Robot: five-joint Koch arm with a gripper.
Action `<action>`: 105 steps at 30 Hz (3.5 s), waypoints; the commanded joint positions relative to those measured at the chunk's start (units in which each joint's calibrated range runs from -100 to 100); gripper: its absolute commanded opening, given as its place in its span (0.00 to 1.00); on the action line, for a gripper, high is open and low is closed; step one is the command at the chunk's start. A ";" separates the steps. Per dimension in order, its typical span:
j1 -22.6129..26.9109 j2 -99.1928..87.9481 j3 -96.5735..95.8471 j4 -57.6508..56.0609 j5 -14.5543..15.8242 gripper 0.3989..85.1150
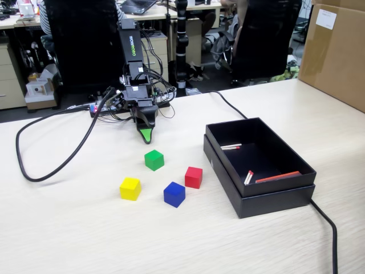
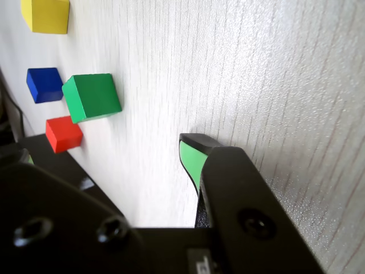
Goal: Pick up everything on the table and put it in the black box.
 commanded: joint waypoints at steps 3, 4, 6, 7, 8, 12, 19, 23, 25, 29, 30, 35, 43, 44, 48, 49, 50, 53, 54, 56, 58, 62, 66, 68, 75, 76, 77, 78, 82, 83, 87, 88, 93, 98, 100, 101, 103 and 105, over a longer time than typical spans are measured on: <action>0.00 -0.13 -1.58 -1.64 -0.24 0.58; 0.00 -0.13 -1.58 -1.72 -0.24 0.58; 0.00 -0.13 -1.58 -1.72 -0.24 0.58; -0.05 -0.13 -1.58 -1.72 -0.24 0.58; 0.00 -0.13 -1.58 -1.72 -0.24 0.58; 0.00 -0.13 -1.58 -1.72 -0.24 0.58; 0.00 -0.13 -1.58 -1.72 -0.24 0.58; 0.00 -0.13 -1.58 -1.72 -0.24 0.58; 0.00 -0.13 -1.58 -1.72 -0.20 0.58; 0.00 -0.13 -1.58 -1.72 -0.24 0.58; 0.00 -0.13 -1.58 -1.64 -0.20 0.58; 0.00 -0.13 -1.58 -1.72 -0.24 0.58; 0.00 -0.13 -1.58 -1.72 -0.24 0.58; 0.00 -0.13 -1.58 -1.64 -0.24 0.58; 0.00 -0.13 -1.58 -1.72 -0.24 0.58; 0.00 -0.13 -1.58 -1.72 -0.20 0.58; 0.00 -0.13 -1.58 -1.72 -0.24 0.58; 0.00 -0.13 -1.58 -1.72 -0.24 0.58; 0.00 -0.13 -1.58 -1.72 -0.24 0.58; 0.00 -0.13 -1.49 -1.72 -0.24 0.58; 0.00 -0.13 -1.49 -1.72 -0.24 0.58; 0.73 -0.13 -1.67 -1.64 -0.15 0.58; 0.73 -0.13 -1.21 -1.55 -0.20 0.59; 0.24 -0.01 -0.31 -2.41 -0.29 0.58; -0.15 1.71 16.83 -19.00 0.73 0.55; -0.15 2.62 20.09 -21.51 0.78 0.55; -0.24 5.03 23.26 -23.58 0.93 0.55; -0.54 7.56 26.53 -25.74 0.98 0.55; -0.78 21.33 44.75 -40.95 0.10 0.55; -0.88 24.20 48.47 -44.14 -0.15 0.54; -1.07 34.75 60.25 -52.44 -0.88 0.52; -1.17 37.28 62.34 -53.30 -1.12 0.52; -1.22 50.82 70.77 -55.63 -2.88 0.52; -1.12 60.57 76.76 -56.58 -3.17 0.52; -1.07 64.24 78.48 -56.58 -3.17 0.52; -1.03 65.96 78.84 -56.58 -3.17 0.52; -0.88 70.55 80.20 -56.58 -3.13 0.52; -0.78 74.34 81.92 -56.58 -2.98 0.52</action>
